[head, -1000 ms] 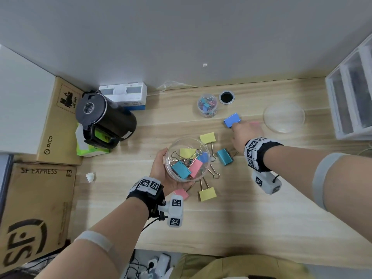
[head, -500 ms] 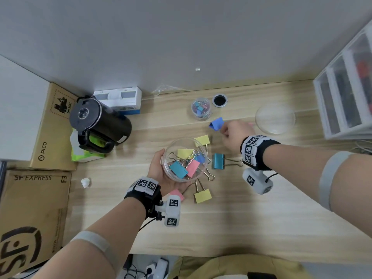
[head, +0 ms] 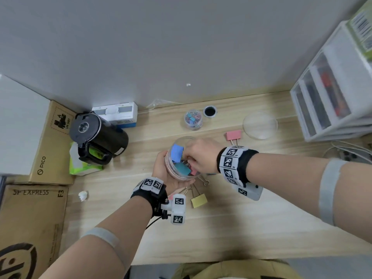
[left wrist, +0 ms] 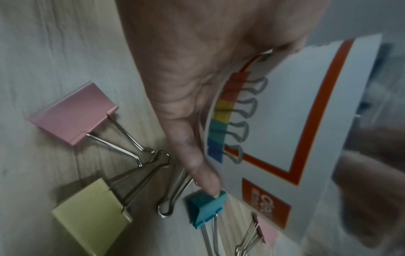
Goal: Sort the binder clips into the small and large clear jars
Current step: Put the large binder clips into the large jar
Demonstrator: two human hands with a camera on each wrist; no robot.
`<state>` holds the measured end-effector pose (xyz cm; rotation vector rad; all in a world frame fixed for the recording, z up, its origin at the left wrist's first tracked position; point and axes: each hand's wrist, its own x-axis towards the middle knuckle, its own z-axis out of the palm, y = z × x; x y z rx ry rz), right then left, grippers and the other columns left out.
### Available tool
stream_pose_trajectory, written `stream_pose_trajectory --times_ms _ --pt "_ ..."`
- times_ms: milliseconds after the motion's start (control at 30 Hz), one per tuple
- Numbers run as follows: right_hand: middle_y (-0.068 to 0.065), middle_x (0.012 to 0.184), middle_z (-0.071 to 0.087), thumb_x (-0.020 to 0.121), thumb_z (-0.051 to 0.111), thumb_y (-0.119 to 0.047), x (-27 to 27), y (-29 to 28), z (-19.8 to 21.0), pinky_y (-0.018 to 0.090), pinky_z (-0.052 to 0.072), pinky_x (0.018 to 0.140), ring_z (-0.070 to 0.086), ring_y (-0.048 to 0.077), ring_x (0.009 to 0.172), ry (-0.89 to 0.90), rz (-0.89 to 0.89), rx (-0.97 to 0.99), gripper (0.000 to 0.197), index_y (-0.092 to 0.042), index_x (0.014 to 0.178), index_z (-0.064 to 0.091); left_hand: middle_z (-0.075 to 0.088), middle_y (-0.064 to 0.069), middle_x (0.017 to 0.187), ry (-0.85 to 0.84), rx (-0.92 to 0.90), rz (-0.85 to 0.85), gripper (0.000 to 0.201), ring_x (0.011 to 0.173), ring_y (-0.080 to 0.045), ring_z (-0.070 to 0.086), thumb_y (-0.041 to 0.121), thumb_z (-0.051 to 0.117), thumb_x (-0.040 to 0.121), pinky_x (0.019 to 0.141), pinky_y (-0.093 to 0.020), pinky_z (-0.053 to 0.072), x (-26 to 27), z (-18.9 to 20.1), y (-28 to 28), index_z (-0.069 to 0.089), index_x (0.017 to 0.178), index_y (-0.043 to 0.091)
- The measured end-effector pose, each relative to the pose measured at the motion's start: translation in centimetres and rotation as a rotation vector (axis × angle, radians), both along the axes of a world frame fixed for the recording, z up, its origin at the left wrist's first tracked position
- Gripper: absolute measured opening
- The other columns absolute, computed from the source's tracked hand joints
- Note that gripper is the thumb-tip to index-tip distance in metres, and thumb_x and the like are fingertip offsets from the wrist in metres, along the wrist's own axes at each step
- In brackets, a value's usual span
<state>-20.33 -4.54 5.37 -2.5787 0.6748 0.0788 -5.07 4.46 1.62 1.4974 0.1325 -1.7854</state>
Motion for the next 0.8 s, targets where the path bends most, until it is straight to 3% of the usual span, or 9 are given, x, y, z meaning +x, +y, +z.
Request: stream_pose_trajectory --times_ms 67,133,267,400,467,600,700,800 --pt "0.004 0.099 0.066 0.089 0.051 -0.016 0.8 0.2 -0.4 0.037 0.052 0.071 0.062 0.029 0.088 0.11 -0.009 0.054 0.02 -0.019 0.099 0.068 0.073 -0.022 0.113 0.013 -0.009 -0.017 0.065 0.089 -0.044 0.073 0.059 0.046 0.089 0.084 -0.048 0.056 -0.4 0.1 -0.2 0.068 0.123 0.008" --pt "0.004 0.092 0.068 0.087 0.05 -0.016 1.0 0.5 -0.9 0.04 0.054 0.072 0.062 0.029 0.085 0.083 -0.022 0.092 0.021 -0.019 0.095 0.069 0.072 -0.022 0.116 0.029 -0.012 -0.033 0.07 0.091 -0.044 0.073 0.061 0.045 0.089 0.085 -0.049 0.056 -0.7 0.0 -0.2 0.067 0.13 0.008" --pt "0.0 0.088 0.071 0.083 0.051 -0.017 0.0 0.6 -0.8 0.037 0.053 0.07 0.063 0.025 0.078 -0.132 -0.098 0.122 0.022 -0.02 0.092 0.071 0.07 -0.021 0.119 0.053 -0.006 -0.012 0.07 0.096 -0.044 0.072 0.062 0.047 0.089 0.085 -0.048 0.056 -0.6 0.0 0.4 0.067 0.129 0.008" --pt "-0.006 0.083 0.067 0.084 0.058 -0.017 -1.8 -0.5 0.1 0.031 0.052 0.067 0.059 0.016 0.072 -0.415 -0.307 0.027 0.014 -0.017 0.092 0.069 0.068 -0.02 0.13 0.04 0.012 0.016 0.073 0.117 -0.044 0.064 0.064 0.048 0.087 0.099 -0.056 0.049 0.4 -0.6 1.5 0.066 0.131 0.009" --pt "-0.008 0.092 0.063 0.088 0.056 -0.019 -2.8 -2.1 -0.4 0.029 0.05 0.072 0.057 0.013 0.077 -0.322 -0.464 0.04 0.018 -0.021 0.103 0.065 0.068 -0.021 0.131 0.032 0.027 0.025 0.074 0.124 -0.045 0.061 0.066 0.047 0.087 0.106 -0.058 0.047 1.1 -0.9 2.1 0.065 0.134 0.011" --pt "0.003 0.128 0.05 0.09 0.054 -0.022 -5.7 -5.4 -3.9 0.037 0.05 0.085 0.06 0.026 0.1 0.107 -0.679 0.119 0.041 -0.023 0.13 0.047 0.069 -0.022 0.129 0.046 0.02 0.062 0.072 0.117 -0.044 0.063 0.064 0.046 0.089 0.097 -0.054 0.051 2.0 -1.2 3.0 0.065 0.134 0.011" --pt "0.012 0.125 0.046 0.094 0.047 -0.024 -7.2 -6.2 -6.6 0.037 0.048 0.072 0.057 0.034 0.086 0.272 -0.759 0.166 0.036 -0.018 0.129 0.042 0.066 -0.023 0.133 0.077 0.001 0.061 0.073 0.123 -0.047 0.06 0.063 0.046 0.088 0.097 -0.055 0.051 2.6 -1.6 3.5 0.064 0.136 0.01" --pt "0.015 0.117 0.045 0.098 0.041 -0.03 -7.3 -6.3 -8.3 0.036 0.043 0.064 0.053 0.032 0.075 0.331 -0.79 0.144 0.03 -0.016 0.124 0.043 0.064 -0.023 0.137 0.11 0.014 0.083 0.075 0.132 -0.048 0.054 0.063 0.048 0.086 0.113 -0.062 0.036 3.2 -2.3 3.9 0.062 0.139 0.011"
